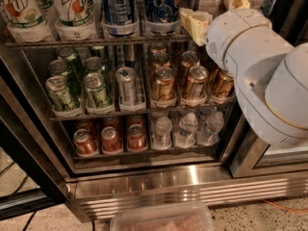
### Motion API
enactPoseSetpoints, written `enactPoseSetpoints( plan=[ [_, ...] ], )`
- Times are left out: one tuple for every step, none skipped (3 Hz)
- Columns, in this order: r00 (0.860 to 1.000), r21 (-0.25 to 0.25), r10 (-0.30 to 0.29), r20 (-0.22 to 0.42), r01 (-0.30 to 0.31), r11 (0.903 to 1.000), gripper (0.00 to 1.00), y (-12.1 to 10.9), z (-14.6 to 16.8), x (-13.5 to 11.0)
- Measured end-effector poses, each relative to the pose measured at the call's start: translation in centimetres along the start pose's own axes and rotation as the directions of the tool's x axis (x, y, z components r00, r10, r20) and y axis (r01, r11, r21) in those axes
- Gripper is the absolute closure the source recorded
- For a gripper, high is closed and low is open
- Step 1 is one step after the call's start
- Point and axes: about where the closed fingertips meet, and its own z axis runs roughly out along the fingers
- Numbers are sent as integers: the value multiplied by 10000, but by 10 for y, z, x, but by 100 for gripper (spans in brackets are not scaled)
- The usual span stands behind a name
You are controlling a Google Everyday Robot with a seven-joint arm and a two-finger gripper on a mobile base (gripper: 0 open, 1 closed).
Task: Pick blue plastic bottle from top shelf of fridge
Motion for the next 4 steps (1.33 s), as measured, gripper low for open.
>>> enactPoseSetpoints(
  plan=[
    [9998, 210, -93, -190, 97, 9997, 39, -7, 6, 9],
    [9995, 443, -134, -300, 148, 9989, 39, -16, 13, 14],
    [9998, 725, -119, -141, 129, 9973, 43, -31, 25, 4],
    [9998, 656, -69, -166, 80, 9978, 43, -29, 29, 3]
  ],
)
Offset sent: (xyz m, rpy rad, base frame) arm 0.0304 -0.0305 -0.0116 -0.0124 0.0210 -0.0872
